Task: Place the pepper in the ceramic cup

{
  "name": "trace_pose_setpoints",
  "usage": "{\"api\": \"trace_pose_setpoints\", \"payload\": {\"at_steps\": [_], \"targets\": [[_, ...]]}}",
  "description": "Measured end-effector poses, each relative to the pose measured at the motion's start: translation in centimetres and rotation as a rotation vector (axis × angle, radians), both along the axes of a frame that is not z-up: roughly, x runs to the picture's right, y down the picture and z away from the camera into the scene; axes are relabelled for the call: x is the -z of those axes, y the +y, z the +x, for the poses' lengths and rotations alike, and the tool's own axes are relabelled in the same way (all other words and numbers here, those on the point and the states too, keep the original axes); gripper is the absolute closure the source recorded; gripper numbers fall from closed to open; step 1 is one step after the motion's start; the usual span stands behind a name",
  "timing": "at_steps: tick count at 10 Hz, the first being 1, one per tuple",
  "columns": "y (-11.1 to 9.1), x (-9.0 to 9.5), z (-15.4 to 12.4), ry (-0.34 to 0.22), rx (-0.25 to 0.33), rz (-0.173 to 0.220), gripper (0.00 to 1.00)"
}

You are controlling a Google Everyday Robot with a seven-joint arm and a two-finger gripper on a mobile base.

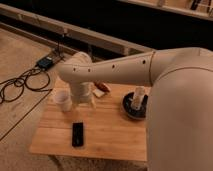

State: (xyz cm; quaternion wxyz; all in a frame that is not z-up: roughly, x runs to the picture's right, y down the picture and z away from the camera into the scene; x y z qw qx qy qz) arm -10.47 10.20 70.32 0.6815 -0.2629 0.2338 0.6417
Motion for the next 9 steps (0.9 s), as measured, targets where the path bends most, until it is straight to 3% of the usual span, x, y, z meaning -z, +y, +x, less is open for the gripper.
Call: {"api": "trace_pose_setpoints", "payload": {"at_steps": [4,7,9], "targets": [[0.0,0.0,0.0,0.0,0.001,0.001,0.35],[-1.8,-2.7,2.5,0.021,0.012,0.026,0.35],[-3.0,-4.8,3.8,-0.002,0.042,0.04,0.35]]}}
